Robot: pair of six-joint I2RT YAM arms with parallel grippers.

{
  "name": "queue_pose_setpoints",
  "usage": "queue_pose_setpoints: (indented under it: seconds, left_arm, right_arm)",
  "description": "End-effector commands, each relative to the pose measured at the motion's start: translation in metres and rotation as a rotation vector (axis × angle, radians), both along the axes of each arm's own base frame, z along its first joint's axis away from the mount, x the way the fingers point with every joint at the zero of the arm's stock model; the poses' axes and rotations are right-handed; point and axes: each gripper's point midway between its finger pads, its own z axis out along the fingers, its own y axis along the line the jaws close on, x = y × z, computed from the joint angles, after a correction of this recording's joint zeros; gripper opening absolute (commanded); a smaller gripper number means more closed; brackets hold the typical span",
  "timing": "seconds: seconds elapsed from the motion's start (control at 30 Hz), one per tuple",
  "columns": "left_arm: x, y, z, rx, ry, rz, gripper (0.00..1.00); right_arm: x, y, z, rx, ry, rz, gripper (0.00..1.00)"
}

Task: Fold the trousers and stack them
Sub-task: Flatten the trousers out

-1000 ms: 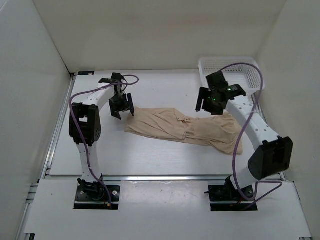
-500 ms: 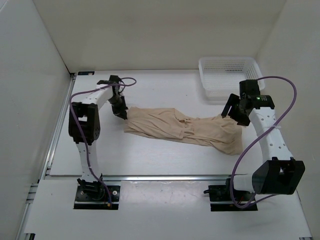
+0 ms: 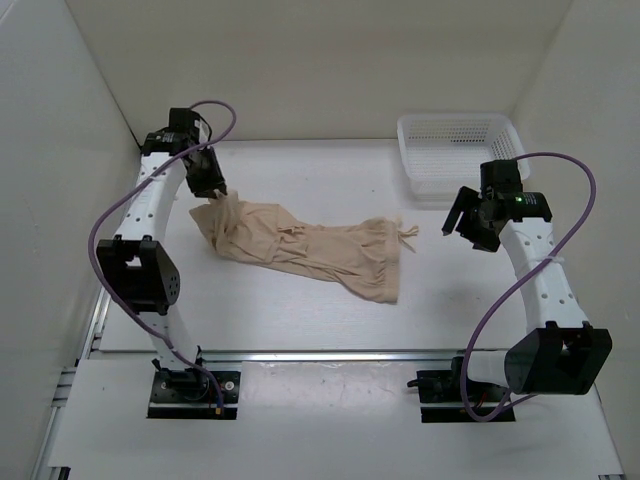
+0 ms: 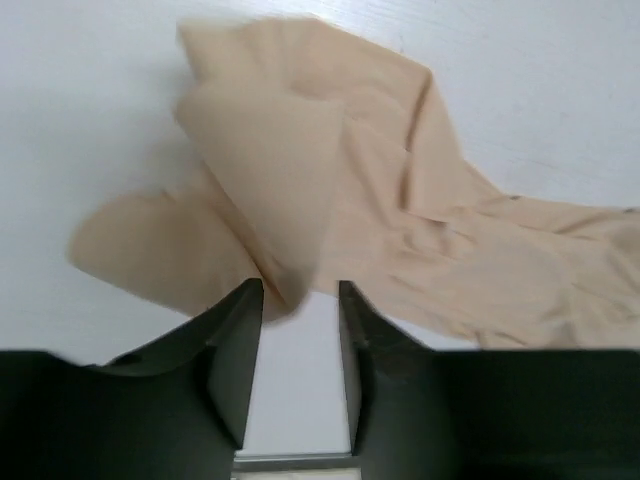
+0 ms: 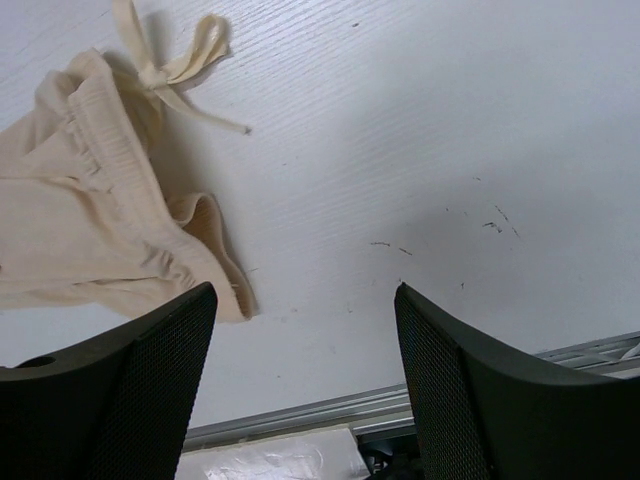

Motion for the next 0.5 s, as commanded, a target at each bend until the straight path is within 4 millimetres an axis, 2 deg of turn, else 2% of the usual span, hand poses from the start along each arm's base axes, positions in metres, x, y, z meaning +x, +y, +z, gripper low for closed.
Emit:
queue_pose_setpoints:
  seconds: [0.0,0.07,0.1,0.13,0.2,0.27,0.3,0.37,0.43,0.47]
  left_arm:
    - [-0.012,-0.015,-0.041,-0.023,0.166,-0.062,0.52]
    - [-0.014,-0.015,-0.049,-0.002,0.194,-0.037,0.73]
    - [-0.016,-0.011,-0.053,0.012,0.209,-0.021,0.78]
    - [-0.016,-0.013,-0.051,0.029,0.19,-0.025,0.78]
    - [-0.014,-0.01,-0.041,0.08,0.157,-0.003,0.87]
    - [-0.011,-0.004,-0.038,0.112,0.142,0.024,0.87]
    - [-0.013,-0.001,-0.038,0.122,0.151,0.04,0.84]
    - [-0.012,0.007,-0.038,0.142,0.15,0.061,0.58]
    - [-0.012,0.007,-0.038,0.142,0.15,0.061,0.32]
    - [-0.014,0.009,-0.041,0.152,0.158,0.064,0.13]
  right_arm:
    - [0.003,0.005,0.016,0.02,-0.051,0.026,0.77]
    - [0.003,0.004,0.016,0.015,-0.051,0.034,0.77]
    - [0.003,0.004,0.016,0.015,-0.051,0.034,0.77]
    - [0.001,0.004,0.015,0.015,-0.04,0.034,0.77]
    - [0.001,0.004,0.015,0.015,-0.04,0.034,0.77]
    - [0.001,0.006,0.015,0.023,-0.04,0.039,0.77]
    - [0.001,0.006,0.015,0.023,-0.04,0.039,0.77]
    - [-0.001,0.008,0.012,0.032,-0.03,0.044,0.77]
    - [0.001,0.009,0.013,0.04,-0.039,0.049,0.77]
    - [0.001,0.009,0.013,0.04,-0.039,0.049,0.77]
